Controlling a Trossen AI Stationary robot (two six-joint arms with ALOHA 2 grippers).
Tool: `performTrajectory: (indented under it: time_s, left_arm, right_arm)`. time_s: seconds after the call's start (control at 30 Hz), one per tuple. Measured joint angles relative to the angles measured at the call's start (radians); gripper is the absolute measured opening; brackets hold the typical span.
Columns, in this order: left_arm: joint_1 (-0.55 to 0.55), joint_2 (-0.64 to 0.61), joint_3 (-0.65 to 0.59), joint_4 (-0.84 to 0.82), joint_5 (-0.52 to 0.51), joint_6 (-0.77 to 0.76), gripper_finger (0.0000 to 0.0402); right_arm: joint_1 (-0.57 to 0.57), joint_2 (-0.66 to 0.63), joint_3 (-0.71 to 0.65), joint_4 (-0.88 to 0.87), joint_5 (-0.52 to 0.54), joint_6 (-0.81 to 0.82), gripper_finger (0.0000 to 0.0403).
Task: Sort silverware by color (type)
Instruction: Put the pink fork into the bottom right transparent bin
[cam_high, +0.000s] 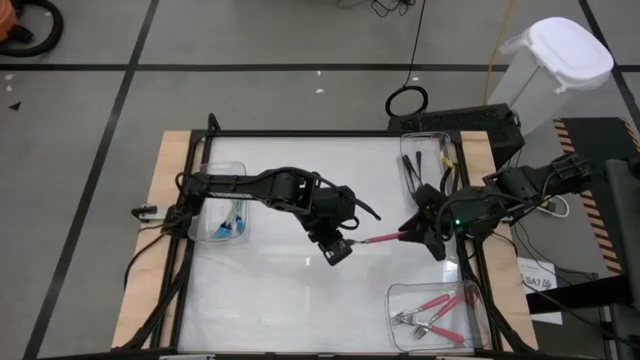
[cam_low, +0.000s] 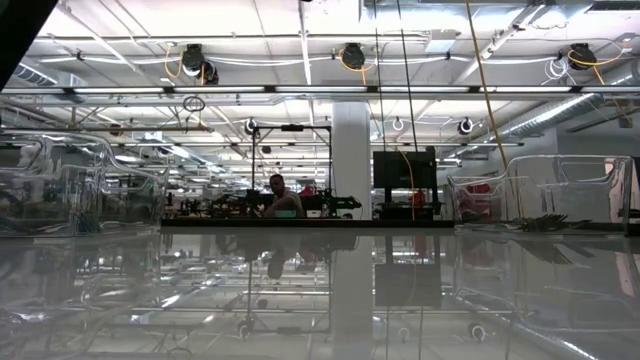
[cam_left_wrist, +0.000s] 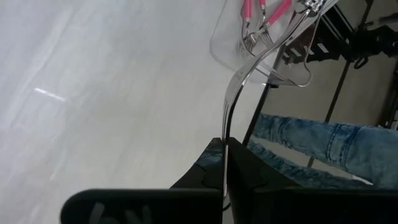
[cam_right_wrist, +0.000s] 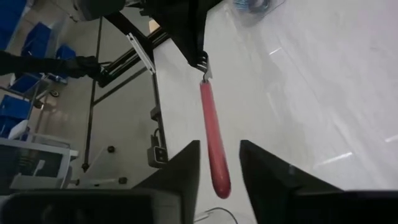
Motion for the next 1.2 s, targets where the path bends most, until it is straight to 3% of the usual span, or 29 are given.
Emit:
performTrajectory:
  time_s: [0.27,0.67,0.77,1.03,1.2]
  left_arm:
    - [0.000,0.000,0.000,0.000,-0.008,-0.008,0.0001]
    - [-0.010,0.000,0.000,-0.003,-0.053,-0.022,0.0004]
    - [-0.018,0.000,0.000,0.001,-0.076,-0.049,0.0028]
    - [-0.055,-0.001,0.000,-0.002,-0.186,-0.122,0.0151]
    - [-0.078,-0.001,0.000,-0.004,-0.210,-0.153,0.0177]
  right_arm:
    - [0.001,0.000,0.000,0.003,-0.031,-0.010,0.0030]
    - [0.001,0.004,0.000,0.001,-0.026,0.010,0.0029]
    - [0.001,-0.001,0.000,0.001,-0.030,0.032,0.0029]
    - [0.001,-0.011,0.000,-0.071,-0.088,0.122,0.0029]
    - [0.026,-0.032,0.019,-0.152,-0.158,0.218,0.0029]
